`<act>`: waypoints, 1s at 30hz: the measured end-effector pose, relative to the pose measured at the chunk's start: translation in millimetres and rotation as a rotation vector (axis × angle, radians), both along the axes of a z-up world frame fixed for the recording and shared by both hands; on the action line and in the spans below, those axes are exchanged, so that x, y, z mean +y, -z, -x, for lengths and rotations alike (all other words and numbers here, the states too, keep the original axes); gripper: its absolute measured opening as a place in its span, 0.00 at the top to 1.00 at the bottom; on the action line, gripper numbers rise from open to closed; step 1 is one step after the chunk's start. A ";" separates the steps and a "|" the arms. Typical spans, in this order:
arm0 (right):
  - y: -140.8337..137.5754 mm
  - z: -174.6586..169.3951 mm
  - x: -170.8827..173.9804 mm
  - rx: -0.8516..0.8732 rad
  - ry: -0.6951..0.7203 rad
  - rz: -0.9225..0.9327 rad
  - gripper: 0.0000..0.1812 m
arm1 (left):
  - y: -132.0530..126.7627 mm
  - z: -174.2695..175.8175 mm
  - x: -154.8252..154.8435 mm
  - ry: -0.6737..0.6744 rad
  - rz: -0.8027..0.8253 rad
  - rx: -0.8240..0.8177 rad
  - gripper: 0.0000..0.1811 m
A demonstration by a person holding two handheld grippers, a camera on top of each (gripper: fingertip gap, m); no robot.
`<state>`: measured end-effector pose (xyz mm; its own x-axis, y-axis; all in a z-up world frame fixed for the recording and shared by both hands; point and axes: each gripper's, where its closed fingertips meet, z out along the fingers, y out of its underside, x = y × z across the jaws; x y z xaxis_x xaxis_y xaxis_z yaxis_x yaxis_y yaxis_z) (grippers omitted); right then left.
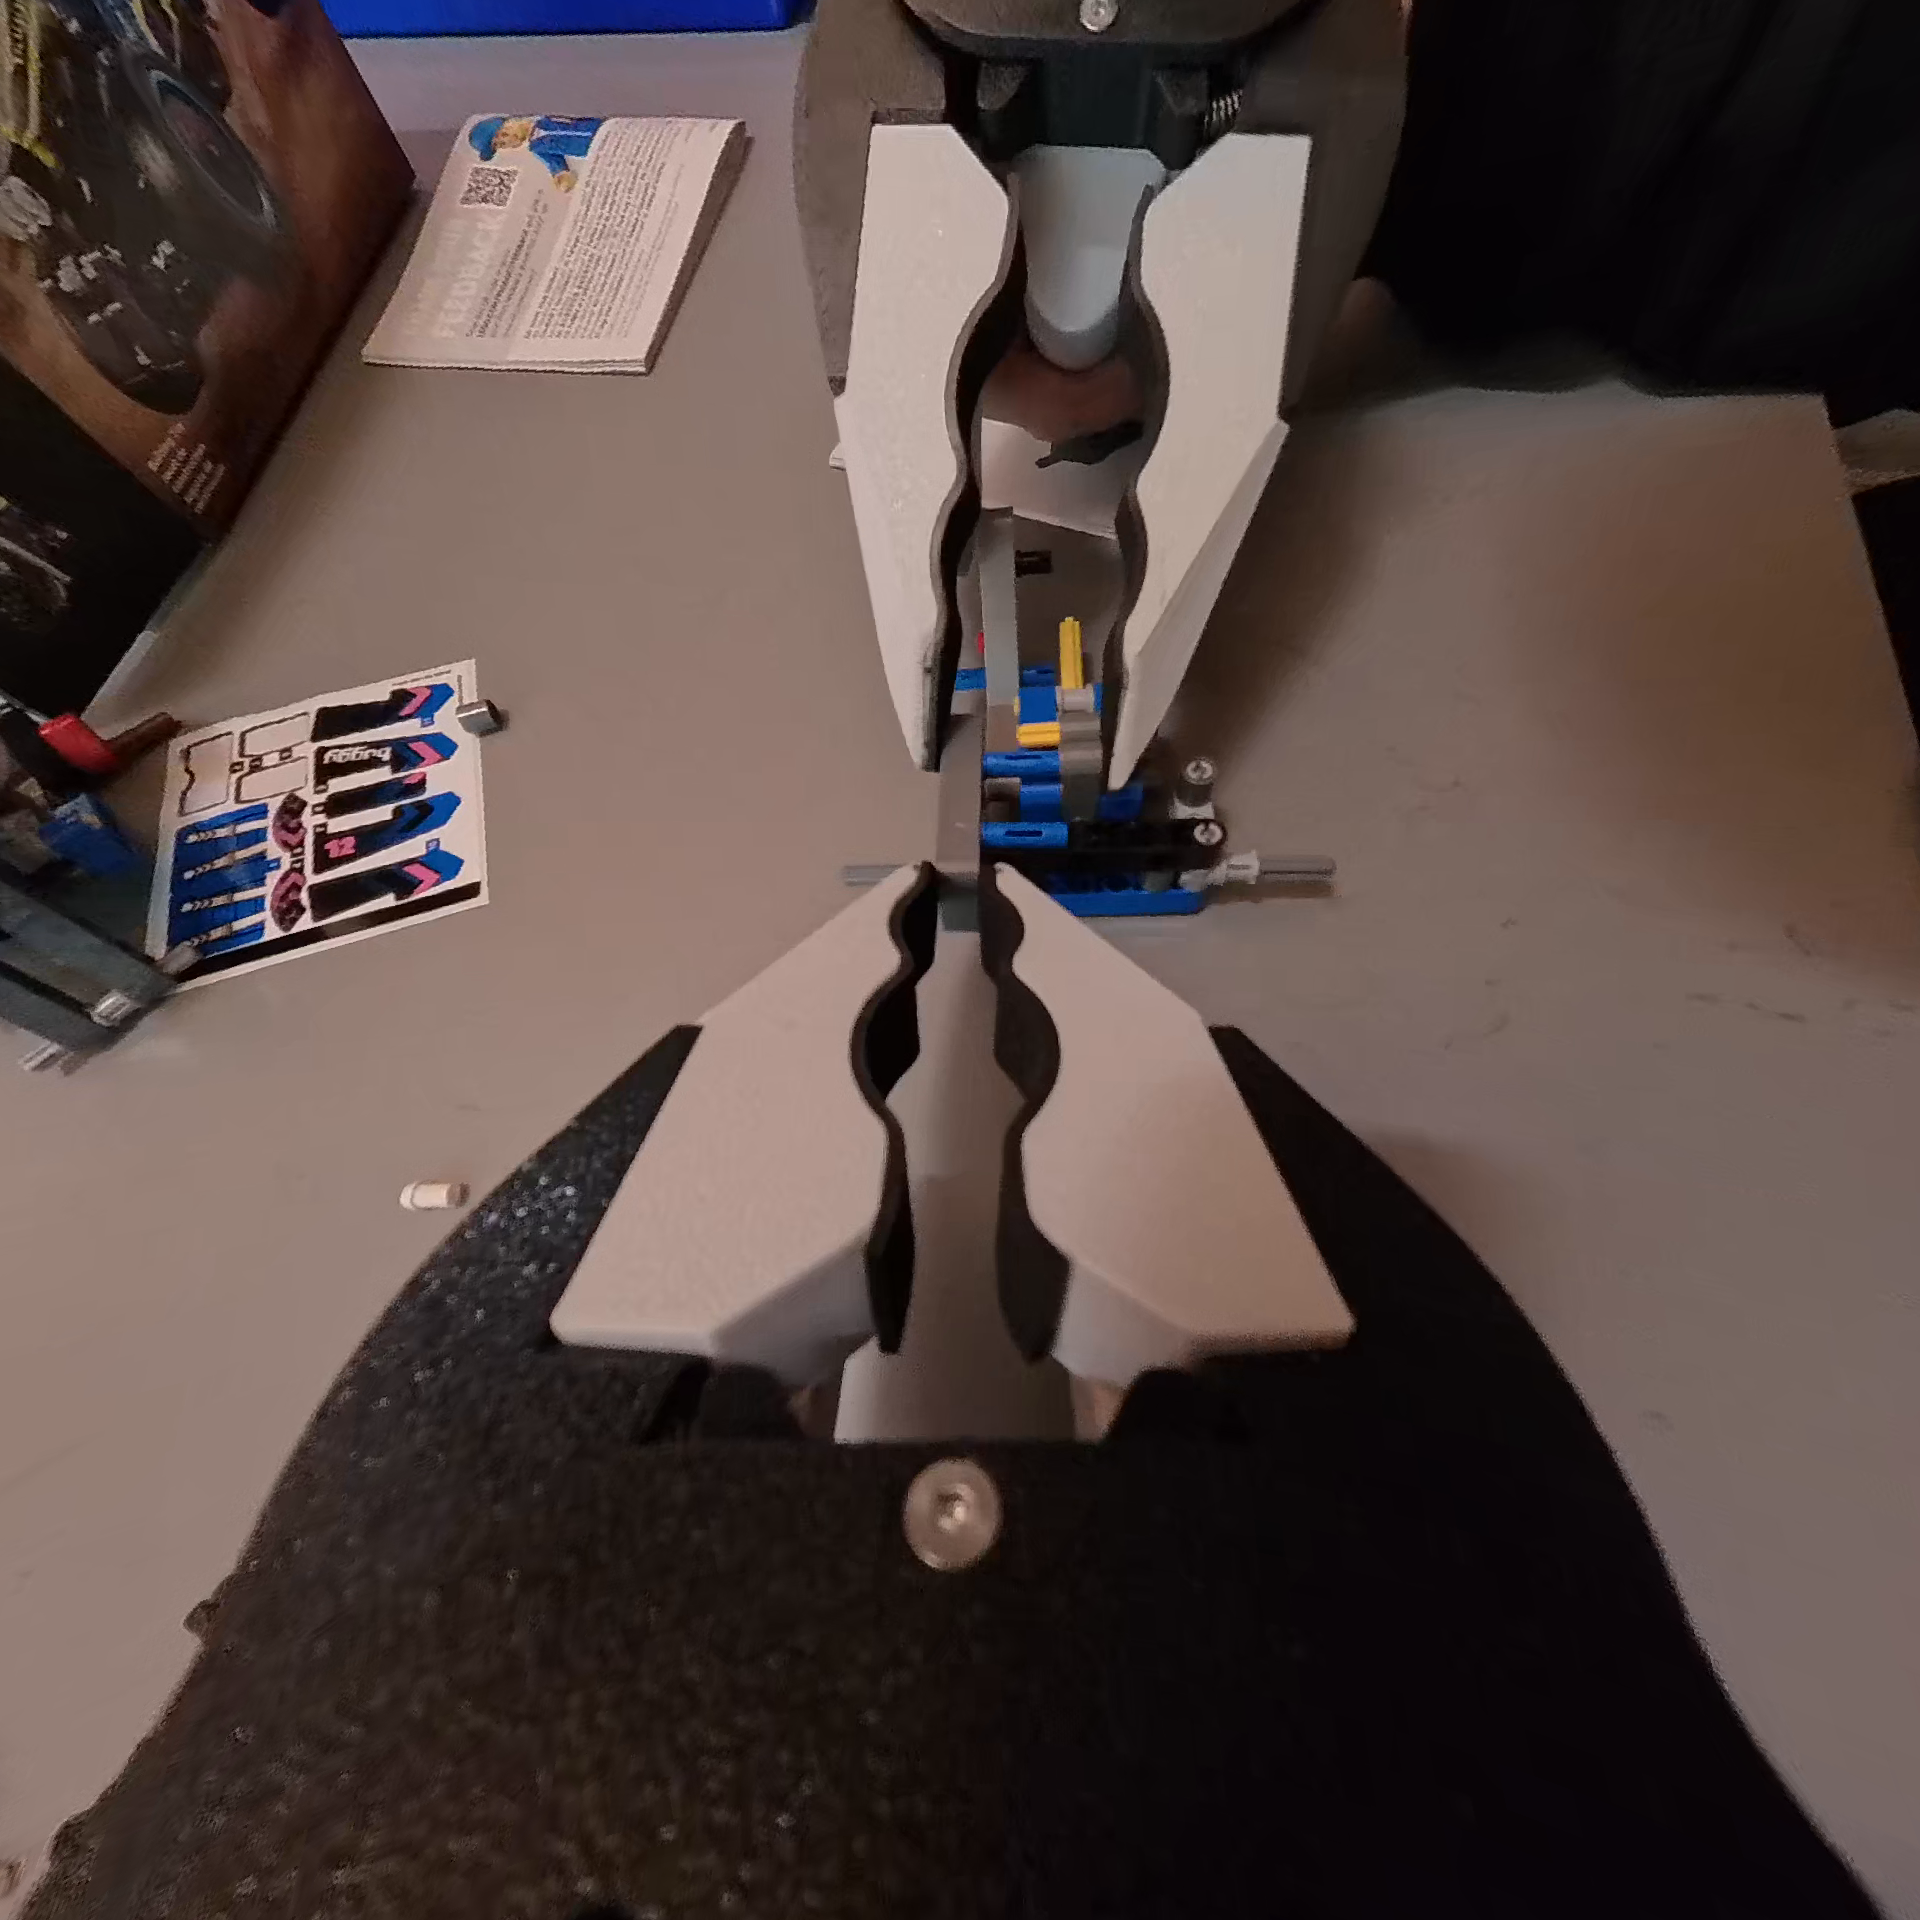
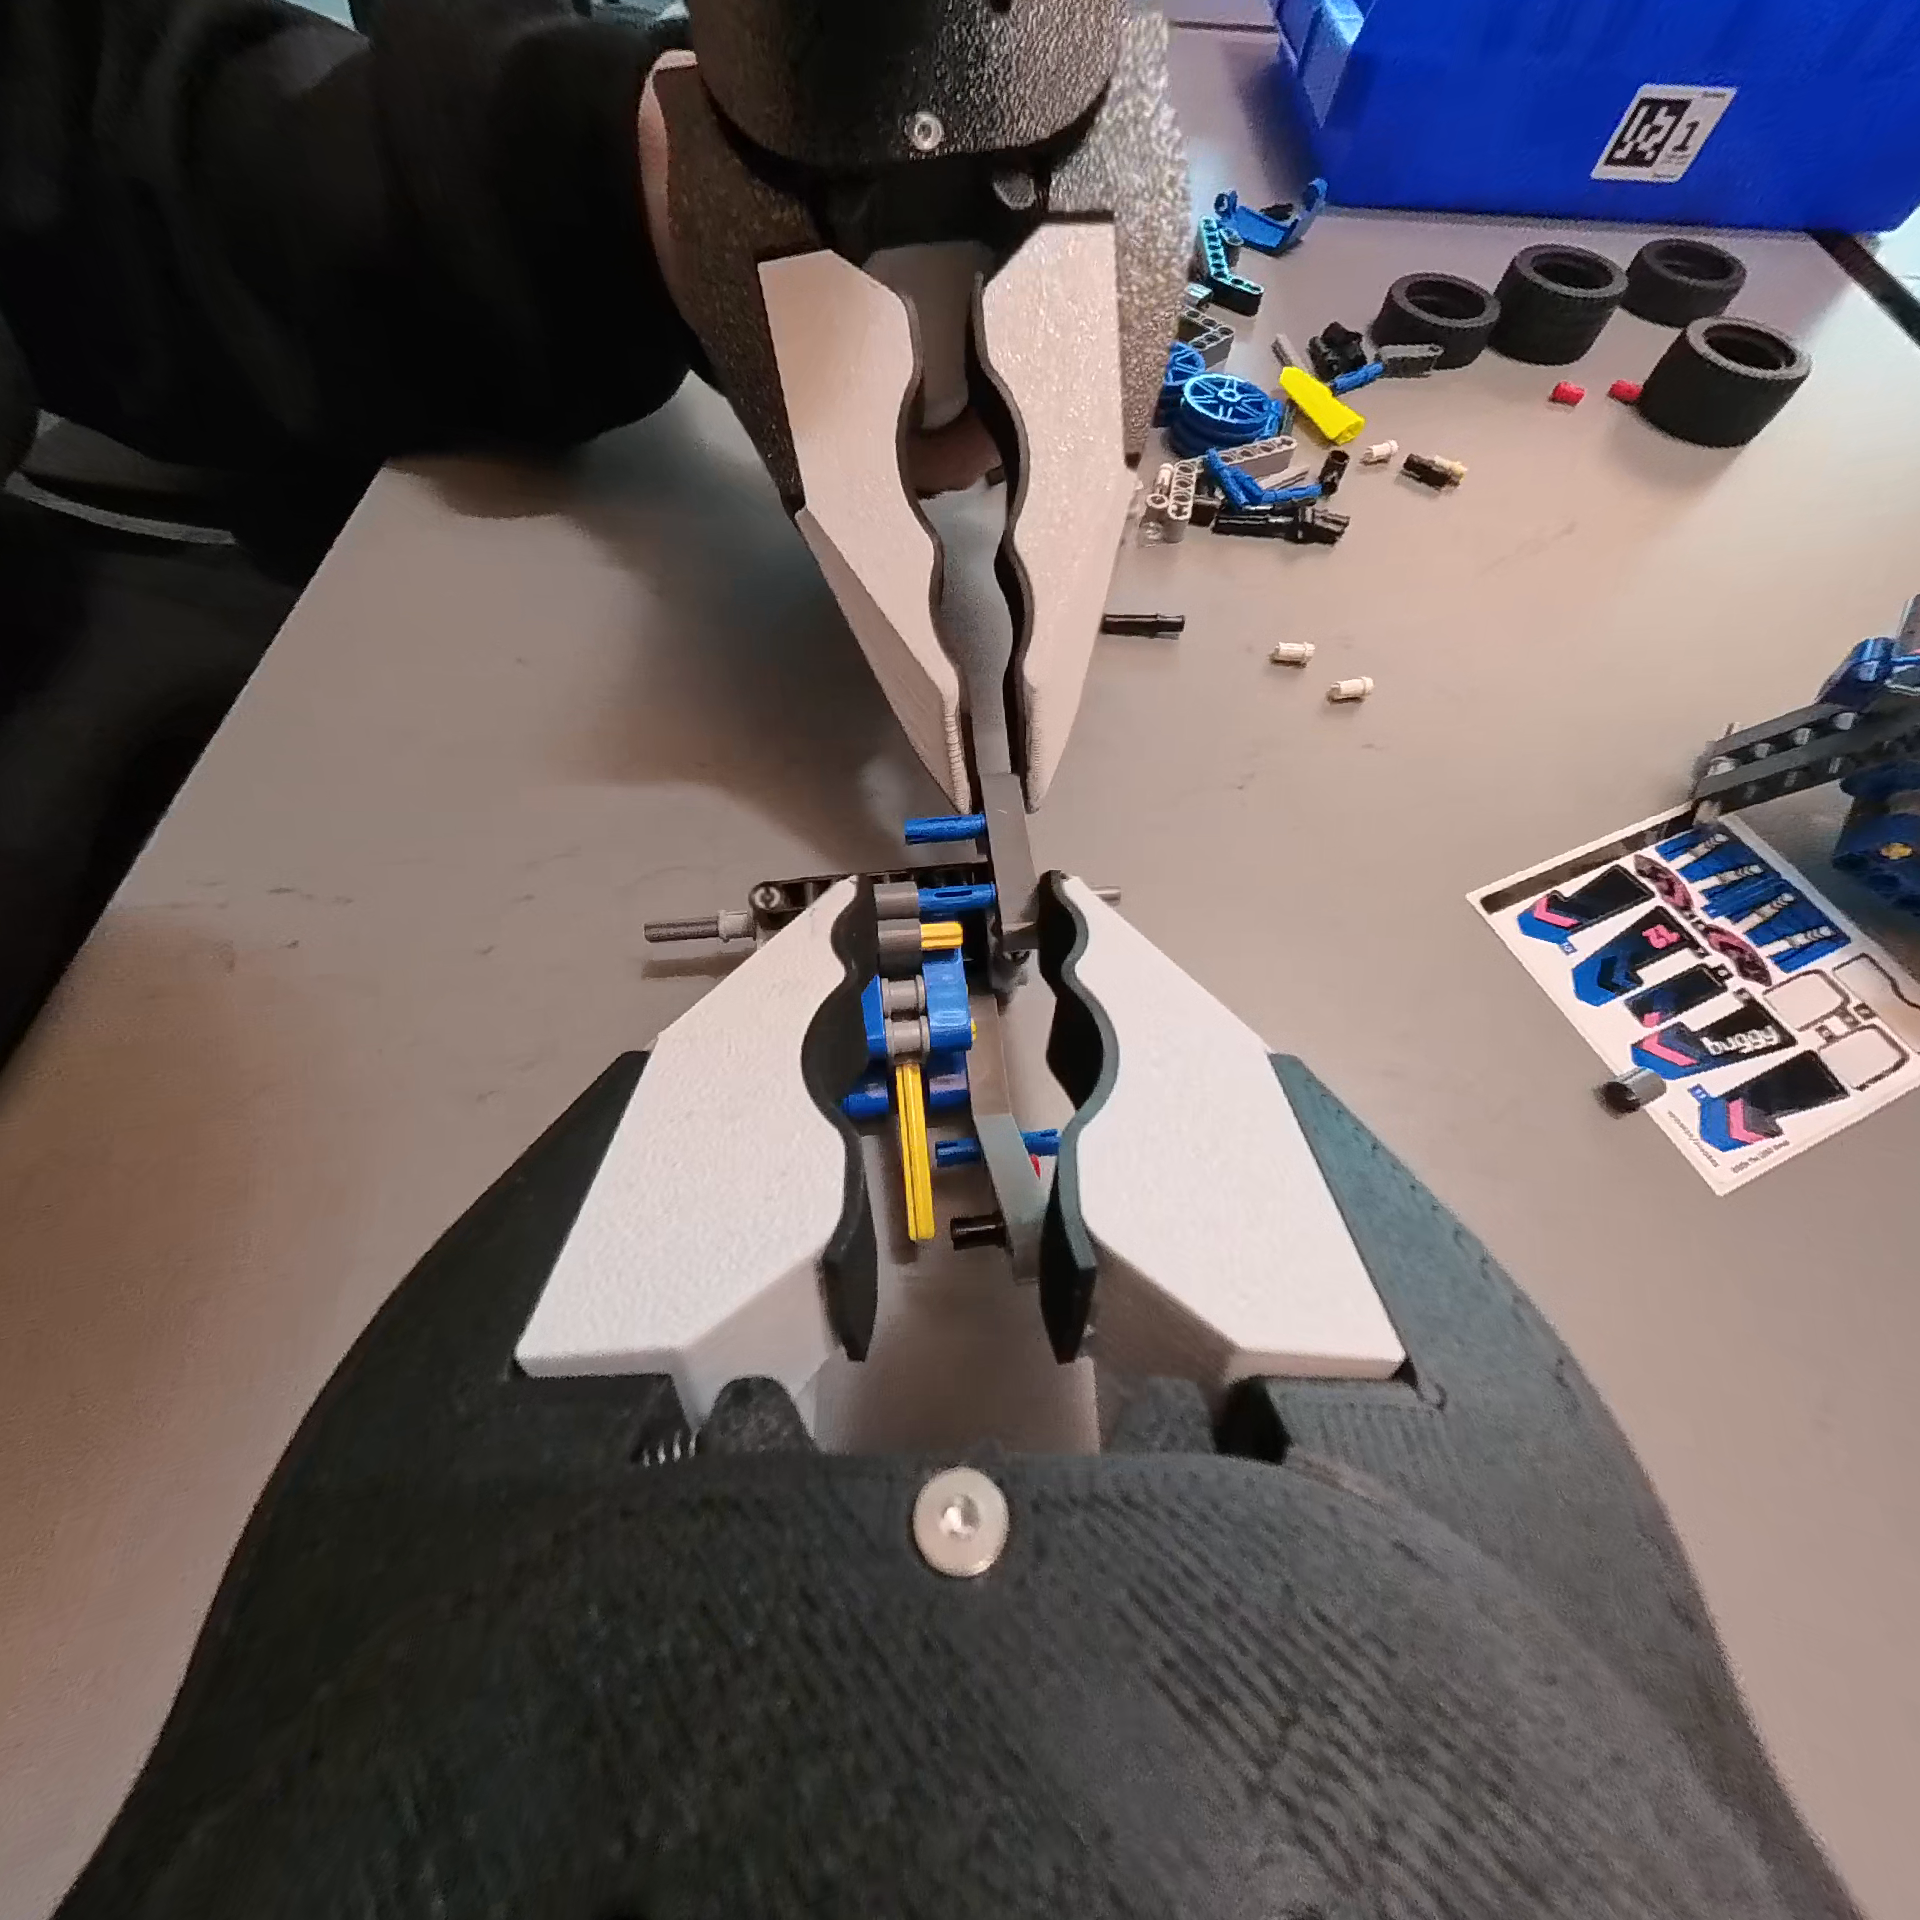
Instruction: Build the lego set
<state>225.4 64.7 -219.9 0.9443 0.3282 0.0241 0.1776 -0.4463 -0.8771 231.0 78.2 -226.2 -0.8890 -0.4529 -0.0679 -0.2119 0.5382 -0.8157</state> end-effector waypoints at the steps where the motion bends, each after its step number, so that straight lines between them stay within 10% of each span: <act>1: -0.1 -0.3 0.2 -0.002 0.004 -0.001 0.83 | 0.4 -0.2 0.0 -0.001 -0.001 -0.001 0.97; 30: 0.7 -0.2 3.3 -0.054 0.035 -0.013 0.82 | -0.3 -0.3 3.0 0.005 0.045 0.034 0.98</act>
<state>225.6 68.0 -220.6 0.9524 0.2946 0.0790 0.2090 -0.4420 -0.8723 231.3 81.2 -225.9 -0.8927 -0.4504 -0.0170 -0.2378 0.5026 -0.8311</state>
